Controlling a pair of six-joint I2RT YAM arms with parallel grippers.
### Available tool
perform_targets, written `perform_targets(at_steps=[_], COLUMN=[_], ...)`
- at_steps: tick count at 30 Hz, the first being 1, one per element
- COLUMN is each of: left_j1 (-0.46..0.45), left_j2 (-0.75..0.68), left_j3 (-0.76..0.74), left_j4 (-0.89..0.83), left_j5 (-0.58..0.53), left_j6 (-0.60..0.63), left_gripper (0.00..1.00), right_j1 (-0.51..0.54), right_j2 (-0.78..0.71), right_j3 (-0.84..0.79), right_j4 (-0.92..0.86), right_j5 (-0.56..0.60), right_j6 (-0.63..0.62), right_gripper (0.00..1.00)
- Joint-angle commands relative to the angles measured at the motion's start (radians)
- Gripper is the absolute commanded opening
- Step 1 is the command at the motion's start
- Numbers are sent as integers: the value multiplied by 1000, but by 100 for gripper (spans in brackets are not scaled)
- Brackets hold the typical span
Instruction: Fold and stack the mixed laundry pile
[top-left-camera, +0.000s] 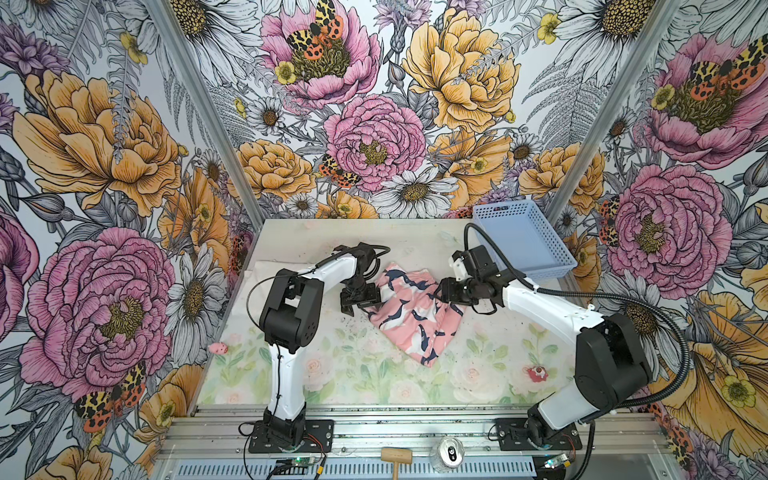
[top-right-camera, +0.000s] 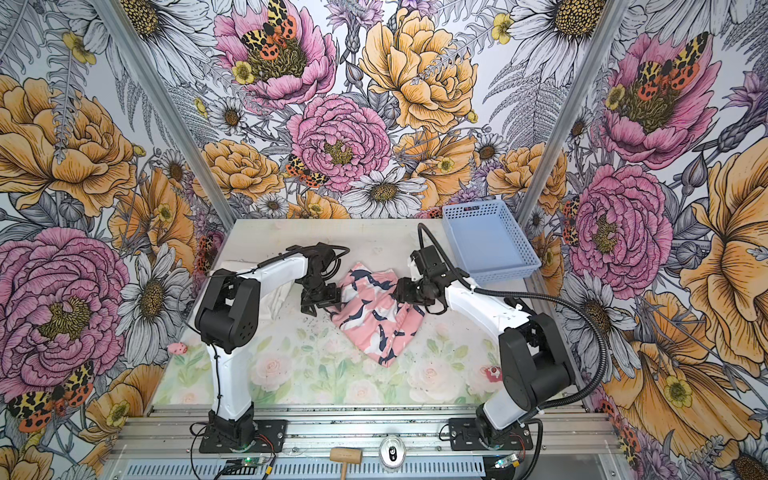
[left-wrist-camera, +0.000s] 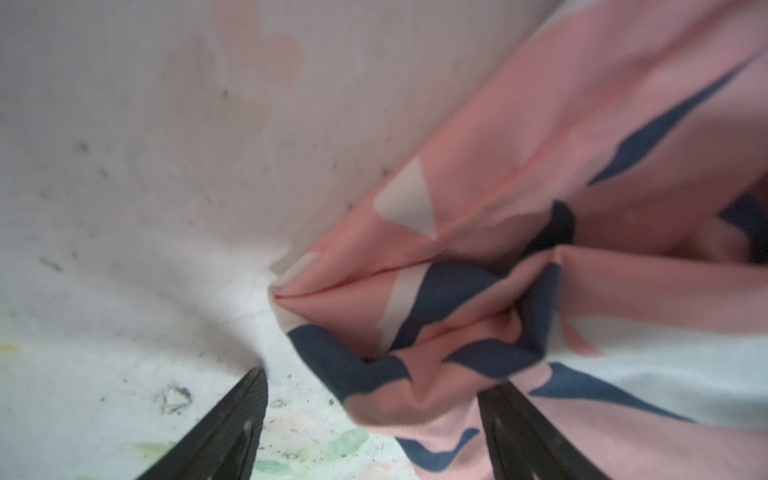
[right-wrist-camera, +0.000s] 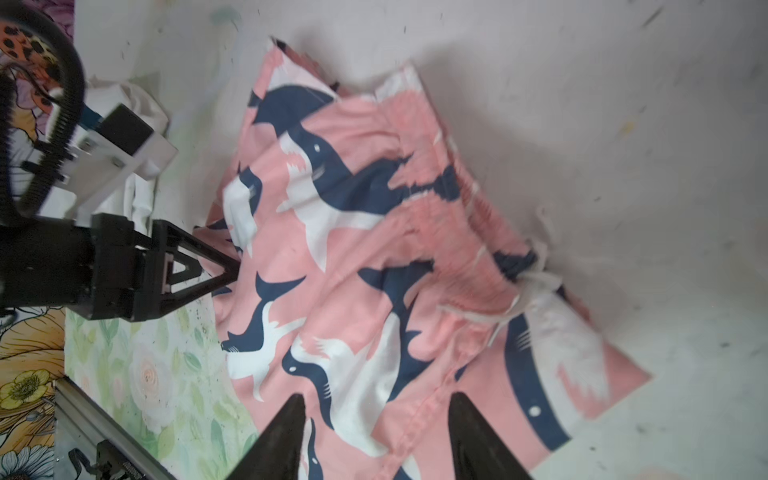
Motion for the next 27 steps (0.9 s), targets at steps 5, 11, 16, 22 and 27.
perform_targets(at_steps=[5, 11, 16, 22, 27], left_j1=[-95, -126, -107, -26, 75], left_j2=[-236, -388, -433, -397, -319], left_j3=[-274, -466, -428, -252, -186], left_j4=[72, 124, 124, 166, 305], left_j5=[36, 55, 43, 11, 80], left_j6=[-157, -247, -230, -111, 13], left_gripper=[81, 81, 82, 91, 99], right_j1=[21, 6, -13, -56, -96], right_j2=[139, 258, 339, 316, 155], right_j3=[-66, 56, 166, 262, 205], right_j4=[64, 63, 34, -37, -57], right_j5=[99, 119, 92, 48, -8], right_j6=[25, -97, -194, -299, -217], right_gripper=[59, 60, 60, 63, 84])
